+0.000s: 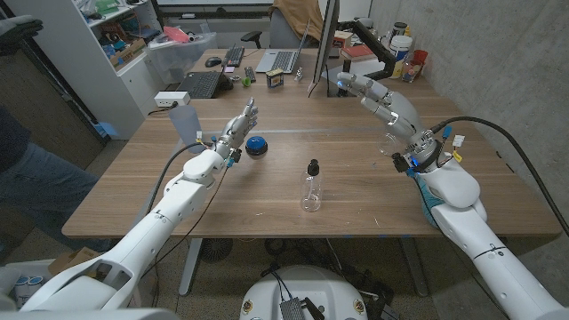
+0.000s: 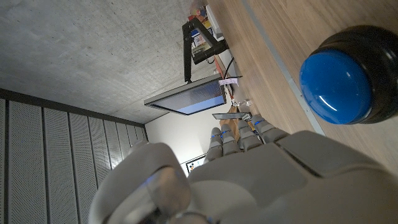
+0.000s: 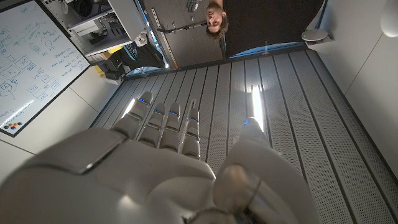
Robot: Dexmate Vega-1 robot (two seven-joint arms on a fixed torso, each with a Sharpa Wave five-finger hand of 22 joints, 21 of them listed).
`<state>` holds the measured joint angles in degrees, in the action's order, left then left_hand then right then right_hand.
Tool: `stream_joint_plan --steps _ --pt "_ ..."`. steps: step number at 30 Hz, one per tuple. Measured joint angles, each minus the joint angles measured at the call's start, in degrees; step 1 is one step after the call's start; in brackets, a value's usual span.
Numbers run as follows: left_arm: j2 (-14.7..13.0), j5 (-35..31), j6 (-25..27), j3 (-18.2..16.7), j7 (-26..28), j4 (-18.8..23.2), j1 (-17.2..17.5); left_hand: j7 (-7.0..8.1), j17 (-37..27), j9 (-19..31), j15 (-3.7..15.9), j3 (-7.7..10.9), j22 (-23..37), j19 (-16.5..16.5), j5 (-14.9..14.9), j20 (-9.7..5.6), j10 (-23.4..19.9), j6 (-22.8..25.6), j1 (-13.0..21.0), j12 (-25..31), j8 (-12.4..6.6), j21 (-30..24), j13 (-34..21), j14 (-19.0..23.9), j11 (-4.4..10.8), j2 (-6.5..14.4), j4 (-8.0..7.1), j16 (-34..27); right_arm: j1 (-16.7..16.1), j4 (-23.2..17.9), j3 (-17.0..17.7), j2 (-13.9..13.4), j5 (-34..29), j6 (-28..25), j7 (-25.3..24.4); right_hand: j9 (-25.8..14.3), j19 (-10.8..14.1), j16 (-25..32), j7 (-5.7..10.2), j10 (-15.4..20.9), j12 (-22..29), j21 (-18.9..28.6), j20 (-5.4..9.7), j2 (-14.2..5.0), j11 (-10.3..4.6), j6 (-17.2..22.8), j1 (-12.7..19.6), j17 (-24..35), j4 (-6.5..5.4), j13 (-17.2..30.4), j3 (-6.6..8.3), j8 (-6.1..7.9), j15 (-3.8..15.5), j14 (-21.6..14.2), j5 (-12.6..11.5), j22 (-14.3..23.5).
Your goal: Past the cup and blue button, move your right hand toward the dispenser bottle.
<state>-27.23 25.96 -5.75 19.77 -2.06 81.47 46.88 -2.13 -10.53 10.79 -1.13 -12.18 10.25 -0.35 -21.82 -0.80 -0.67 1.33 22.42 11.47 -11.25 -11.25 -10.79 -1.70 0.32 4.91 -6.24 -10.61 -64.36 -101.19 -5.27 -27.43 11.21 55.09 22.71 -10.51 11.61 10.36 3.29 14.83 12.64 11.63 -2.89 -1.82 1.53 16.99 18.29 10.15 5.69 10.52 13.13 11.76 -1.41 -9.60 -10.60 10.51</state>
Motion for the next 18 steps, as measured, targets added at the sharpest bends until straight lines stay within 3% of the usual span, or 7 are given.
stream_joint_plan --steps 18 --pt "0.20 -0.10 -0.27 0.26 -0.21 -0.01 -0.15 0.00 0.00 0.00 0.00 -0.18 0.00 0.00 0.00 0.00 0.00 0.00 0.09 0.00 0.00 0.00 0.00 0.00 0.00 0.09 0.18 0.00 0.14 -2.56 0.57 -0.98 -5.54 -1.29 -0.29 0.00 -0.41 0.00 0.63 -0.22 0.00 -0.22 -0.40 0.40 -0.21 0.01 0.40 0.00 0.24 0.00 -0.23 0.00 0.00 -0.01 0.00 0.00"
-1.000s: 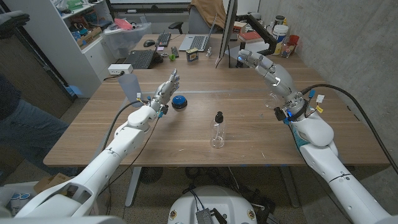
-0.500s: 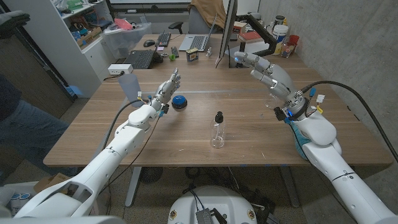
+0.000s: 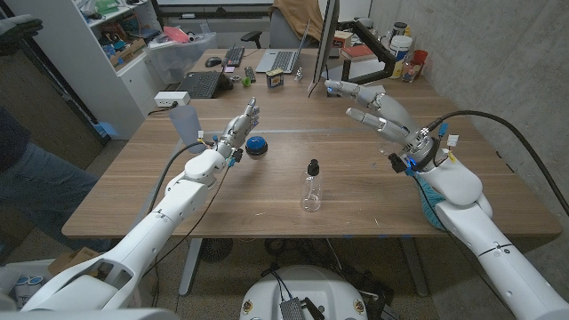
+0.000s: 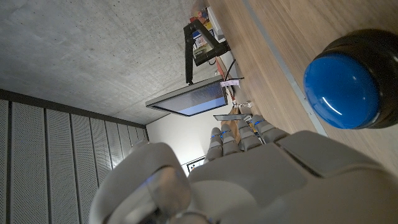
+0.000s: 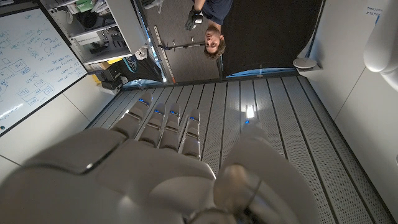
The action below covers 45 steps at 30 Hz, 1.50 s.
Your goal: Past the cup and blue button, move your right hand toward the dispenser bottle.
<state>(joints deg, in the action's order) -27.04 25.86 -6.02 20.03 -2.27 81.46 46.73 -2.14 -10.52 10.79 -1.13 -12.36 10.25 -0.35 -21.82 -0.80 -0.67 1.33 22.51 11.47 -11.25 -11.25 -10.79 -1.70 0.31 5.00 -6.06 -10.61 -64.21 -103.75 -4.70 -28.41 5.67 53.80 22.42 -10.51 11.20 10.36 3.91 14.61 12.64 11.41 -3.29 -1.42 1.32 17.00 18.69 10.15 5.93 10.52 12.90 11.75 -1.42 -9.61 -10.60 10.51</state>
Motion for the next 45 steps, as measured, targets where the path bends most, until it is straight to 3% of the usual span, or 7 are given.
stream_joint_plan --steps 45 --pt "0.00 0.51 -0.98 -0.16 -1.05 -0.61 -0.04 0.00 0.00 0.00 0.00 -0.31 0.00 0.10 0.24 0.10 0.00 0.00 0.53 0.00 0.00 0.00 0.00 0.00 0.00 0.53 -0.03 0.00 2.10 -3.47 -2.28 -1.10 -13.25 -4.97 -2.25 0.00 -0.41 0.00 -0.02 0.02 -0.34 0.00 -0.41 -0.02 0.02 0.00 0.01 0.00 0.47 0.00 0.01 -0.39 0.21 0.19 -0.22 0.00"
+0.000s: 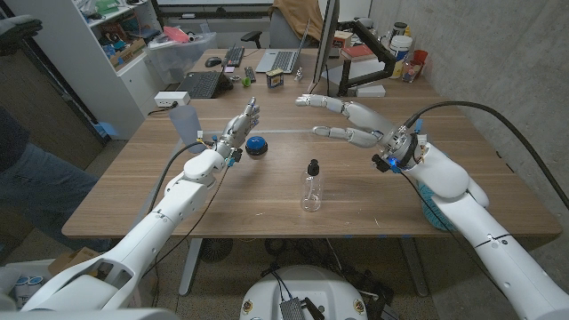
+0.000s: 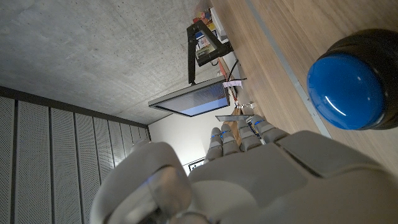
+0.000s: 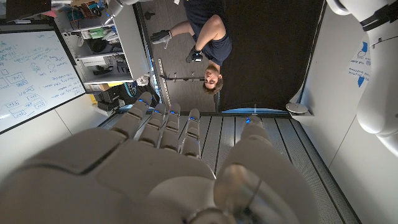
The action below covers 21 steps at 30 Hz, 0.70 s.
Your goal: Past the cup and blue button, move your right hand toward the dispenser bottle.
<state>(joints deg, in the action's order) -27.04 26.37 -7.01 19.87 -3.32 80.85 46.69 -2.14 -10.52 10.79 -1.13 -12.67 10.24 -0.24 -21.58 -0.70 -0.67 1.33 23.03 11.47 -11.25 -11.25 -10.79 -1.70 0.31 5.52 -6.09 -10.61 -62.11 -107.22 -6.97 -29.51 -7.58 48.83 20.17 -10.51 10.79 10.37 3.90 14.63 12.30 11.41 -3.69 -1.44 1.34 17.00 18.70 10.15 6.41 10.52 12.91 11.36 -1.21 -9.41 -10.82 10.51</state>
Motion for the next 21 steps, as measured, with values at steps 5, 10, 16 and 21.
stream_joint_plan --steps 5,10,16,21 --pt "-0.11 -0.05 0.00 0.07 -0.01 0.09 0.01 0.00 0.00 0.00 0.00 -0.23 0.00 0.00 0.00 0.00 0.00 0.00 0.00 0.00 0.00 0.00 0.00 0.00 0.00 0.00 0.24 0.00 -0.03 -0.21 0.11 0.28 -2.07 -0.18 -0.81 0.00 0.00 0.00 0.00 -0.04 0.00 0.00 0.00 -0.29 -0.04 0.00 0.29 0.00 0.23 0.00 0.23 0.00 0.21 0.21 0.00 0.00" --pt "-0.13 -0.15 0.27 0.19 -0.03 0.16 0.00 0.00 0.00 0.00 0.00 -0.23 0.00 0.00 0.00 0.00 0.00 0.00 0.00 0.00 0.00 0.00 0.00 0.00 0.00 0.00 0.24 0.00 -0.36 -0.83 0.57 0.60 -4.55 -0.44 -1.76 0.00 0.00 0.00 0.31 -0.23 0.00 0.00 0.00 0.00 -0.22 0.31 0.57 0.00 0.23 0.00 0.23 0.00 0.21 0.21 0.00 0.00" --pt "-0.14 -0.21 0.41 0.28 -0.06 0.21 -0.08 0.00 0.00 0.00 0.00 -0.23 0.00 0.00 0.00 0.00 0.00 0.00 0.23 0.00 0.00 0.00 0.00 0.00 0.00 0.23 0.24 0.00 -0.67 -1.40 0.87 0.77 -6.71 -0.60 -2.61 0.00 0.00 0.00 0.31 -0.22 0.00 0.00 0.00 0.00 -0.22 0.31 0.57 0.00 0.23 0.00 0.23 0.00 0.20 0.21 0.00 0.00" --pt "-0.14 -0.24 0.41 0.31 -0.07 0.22 -0.18 0.00 0.00 0.00 0.00 -0.22 0.00 0.00 0.00 0.00 0.00 0.00 0.23 0.00 0.00 0.00 0.00 0.00 0.00 0.23 0.24 0.00 -0.81 -1.85 0.97 0.80 -8.58 -0.75 -3.27 0.00 0.00 0.00 0.31 -0.22 0.00 0.00 0.00 -0.23 -0.22 0.31 0.80 0.00 0.23 0.00 0.23 0.00 0.20 0.21 0.00 0.00"
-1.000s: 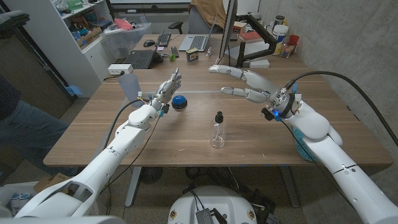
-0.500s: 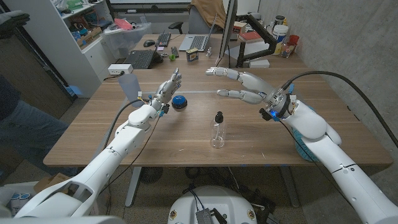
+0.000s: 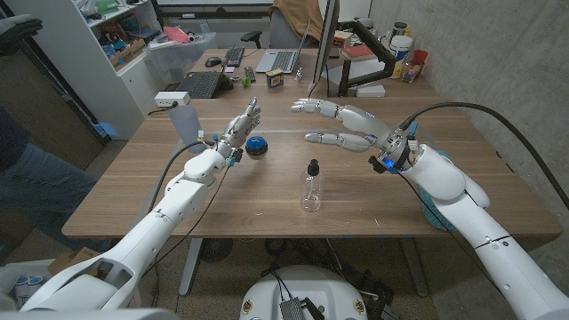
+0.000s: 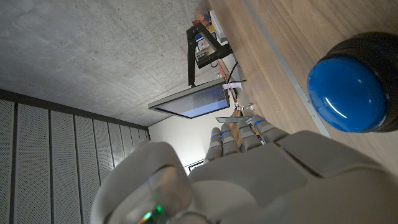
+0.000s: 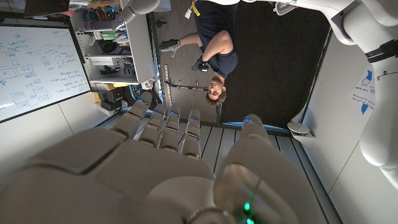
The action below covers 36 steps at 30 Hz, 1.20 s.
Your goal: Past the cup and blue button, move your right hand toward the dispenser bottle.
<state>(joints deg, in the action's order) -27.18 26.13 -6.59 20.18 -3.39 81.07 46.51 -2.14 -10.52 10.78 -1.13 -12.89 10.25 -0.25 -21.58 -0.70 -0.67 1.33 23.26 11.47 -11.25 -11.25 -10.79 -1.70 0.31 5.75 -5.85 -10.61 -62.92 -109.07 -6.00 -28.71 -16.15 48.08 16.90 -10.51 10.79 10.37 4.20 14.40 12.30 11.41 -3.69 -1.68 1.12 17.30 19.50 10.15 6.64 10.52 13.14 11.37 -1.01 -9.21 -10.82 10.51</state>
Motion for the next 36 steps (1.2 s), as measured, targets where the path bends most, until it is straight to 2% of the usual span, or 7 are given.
stream_joint_plan --steps 3,27,36 --pt "0.00 -0.01 0.00 0.00 0.00 0.01 -0.01 0.00 0.00 0.00 0.00 -0.11 0.00 0.00 0.00 0.00 0.00 0.00 0.00 0.00 0.00 0.00 0.00 0.00 0.00 0.00 -0.11 0.00 -0.01 -0.12 -0.01 0.00 -0.68 -0.03 -0.21 0.00 0.00 0.00 0.00 0.00 0.00 0.00 0.00 0.00 0.00 0.00 0.00 0.00 0.42 0.00 -0.07 0.00 0.00 0.00 0.00 0.00" --pt "-0.13 0.02 -0.28 -0.24 0.61 0.94 0.71 0.00 0.00 0.00 0.00 -0.16 0.00 -0.14 0.00 0.14 0.00 0.00 0.00 0.00 0.00 0.00 0.00 0.00 0.00 0.00 -0.16 0.00 -0.07 -2.31 -1.24 -0.62 -7.26 -1.46 -1.39 -0.30 0.00 0.00 0.31 0.01 0.00 0.00 0.00 -0.22 0.01 0.31 0.22 0.00 0.41 0.00 -0.07 0.00 -0.01 -0.01 0.00 0.00" --pt "-0.39 0.07 -0.30 -0.26 0.80 1.45 1.02 0.00 0.00 0.00 0.00 -0.16 0.00 -0.21 0.00 0.21 0.00 0.00 0.00 0.00 0.00 0.00 0.00 0.00 0.00 0.00 -0.16 0.00 -0.90 -3.74 -1.16 -0.58 -11.83 -3.21 -3.09 -0.29 0.00 0.00 0.30 0.01 0.00 0.00 0.00 -0.53 0.01 0.31 0.53 0.00 0.40 0.00 -0.07 0.00 -0.01 -0.01 0.00 0.00"
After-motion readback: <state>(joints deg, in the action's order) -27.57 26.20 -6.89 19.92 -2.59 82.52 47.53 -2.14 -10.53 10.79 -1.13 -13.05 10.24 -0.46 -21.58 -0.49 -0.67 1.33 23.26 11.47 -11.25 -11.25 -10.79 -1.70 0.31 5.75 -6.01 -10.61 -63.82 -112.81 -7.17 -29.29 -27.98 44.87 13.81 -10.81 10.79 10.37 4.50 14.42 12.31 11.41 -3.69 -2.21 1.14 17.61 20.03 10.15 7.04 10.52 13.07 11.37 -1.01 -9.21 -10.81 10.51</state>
